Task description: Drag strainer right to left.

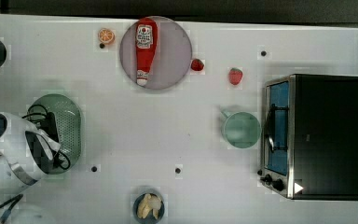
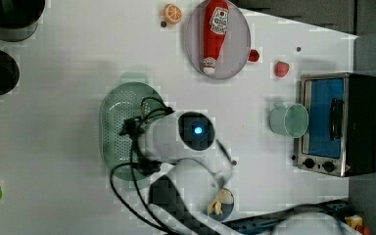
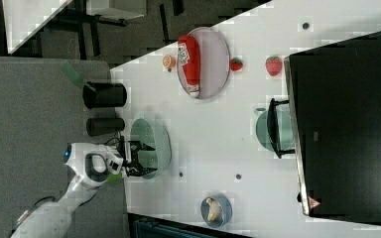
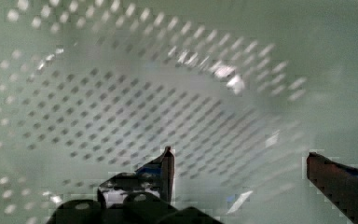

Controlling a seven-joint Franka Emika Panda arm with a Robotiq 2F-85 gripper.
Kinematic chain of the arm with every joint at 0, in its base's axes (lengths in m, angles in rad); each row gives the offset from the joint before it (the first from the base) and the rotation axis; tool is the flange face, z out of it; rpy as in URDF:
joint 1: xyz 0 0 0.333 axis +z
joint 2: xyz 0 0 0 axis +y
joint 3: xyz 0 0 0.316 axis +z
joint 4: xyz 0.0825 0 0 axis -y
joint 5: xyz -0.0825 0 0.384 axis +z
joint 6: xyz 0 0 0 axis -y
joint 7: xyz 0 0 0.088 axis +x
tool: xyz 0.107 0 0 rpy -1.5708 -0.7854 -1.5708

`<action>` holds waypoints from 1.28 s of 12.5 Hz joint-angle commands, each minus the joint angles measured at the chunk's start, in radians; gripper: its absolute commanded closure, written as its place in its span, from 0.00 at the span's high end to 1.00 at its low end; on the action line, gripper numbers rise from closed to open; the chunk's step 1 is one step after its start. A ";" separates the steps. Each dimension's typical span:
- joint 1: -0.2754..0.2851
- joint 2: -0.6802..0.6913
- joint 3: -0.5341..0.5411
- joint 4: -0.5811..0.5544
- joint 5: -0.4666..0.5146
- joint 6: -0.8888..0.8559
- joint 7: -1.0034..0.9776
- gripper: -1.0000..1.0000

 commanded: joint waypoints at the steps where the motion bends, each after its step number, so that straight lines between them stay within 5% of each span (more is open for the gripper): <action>1: -0.026 -0.253 -0.164 0.065 -0.025 -0.172 -0.289 1.00; 5: -0.044 -0.554 -0.407 0.068 -0.089 -0.426 -0.649 1.00; 9: -0.068 -0.765 -0.626 0.068 -0.316 -0.560 -1.015 1.00; 16: -0.071 -0.812 -0.747 0.062 -0.333 -0.631 -1.055 1.00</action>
